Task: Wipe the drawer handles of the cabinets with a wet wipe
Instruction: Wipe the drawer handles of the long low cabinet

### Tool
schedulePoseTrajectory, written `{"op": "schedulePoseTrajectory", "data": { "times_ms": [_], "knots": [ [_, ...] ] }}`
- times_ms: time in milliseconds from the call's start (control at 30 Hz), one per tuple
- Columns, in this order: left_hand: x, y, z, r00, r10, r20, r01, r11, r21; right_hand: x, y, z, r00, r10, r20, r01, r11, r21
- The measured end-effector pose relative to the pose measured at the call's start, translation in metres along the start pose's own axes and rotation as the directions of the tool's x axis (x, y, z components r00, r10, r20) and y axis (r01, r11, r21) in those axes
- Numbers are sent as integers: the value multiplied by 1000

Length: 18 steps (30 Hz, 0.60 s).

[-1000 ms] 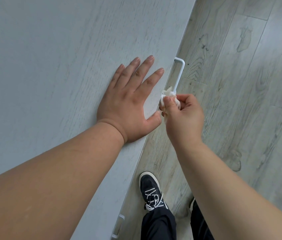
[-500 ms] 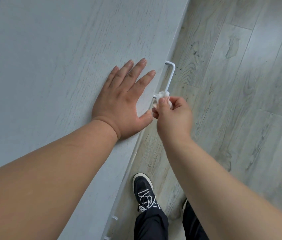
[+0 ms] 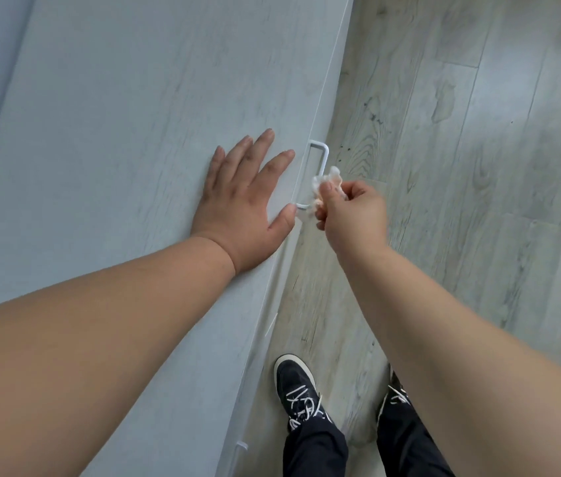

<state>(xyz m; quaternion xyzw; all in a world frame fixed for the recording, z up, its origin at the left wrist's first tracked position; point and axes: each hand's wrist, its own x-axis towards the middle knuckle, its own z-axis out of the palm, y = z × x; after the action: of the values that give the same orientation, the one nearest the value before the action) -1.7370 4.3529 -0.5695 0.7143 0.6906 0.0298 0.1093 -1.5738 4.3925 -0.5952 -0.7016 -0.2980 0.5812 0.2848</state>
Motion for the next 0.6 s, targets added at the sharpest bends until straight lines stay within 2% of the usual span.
{"op": "schedulePoseTrajectory", "data": {
  "times_ms": [100, 200, 367, 533, 600],
  "knots": [
    [42, 1, -6, 997, -76, -5, 76, 997, 1, 24, -11, 1, 993, -116, -35, 113, 991, -76],
    [53, 2, -1, 991, -123, -57, 126, 990, 59, 15, 5, 10, 979, -203, 1, 201, 965, -171],
    [52, 0, 0, 990, -109, -88, 113, 993, 39, 1, 16, 9, 978, -203, 40, 207, 962, -180],
    [52, -1, 1, 989, -94, -114, 95, 995, 6, 42, -20, 13, 973, -218, -69, 203, 962, -183],
    [53, -1, -1, 989, -94, -118, 95, 995, 5, 32, -14, 13, 972, -225, -63, 209, 958, -195]
  ]
}}
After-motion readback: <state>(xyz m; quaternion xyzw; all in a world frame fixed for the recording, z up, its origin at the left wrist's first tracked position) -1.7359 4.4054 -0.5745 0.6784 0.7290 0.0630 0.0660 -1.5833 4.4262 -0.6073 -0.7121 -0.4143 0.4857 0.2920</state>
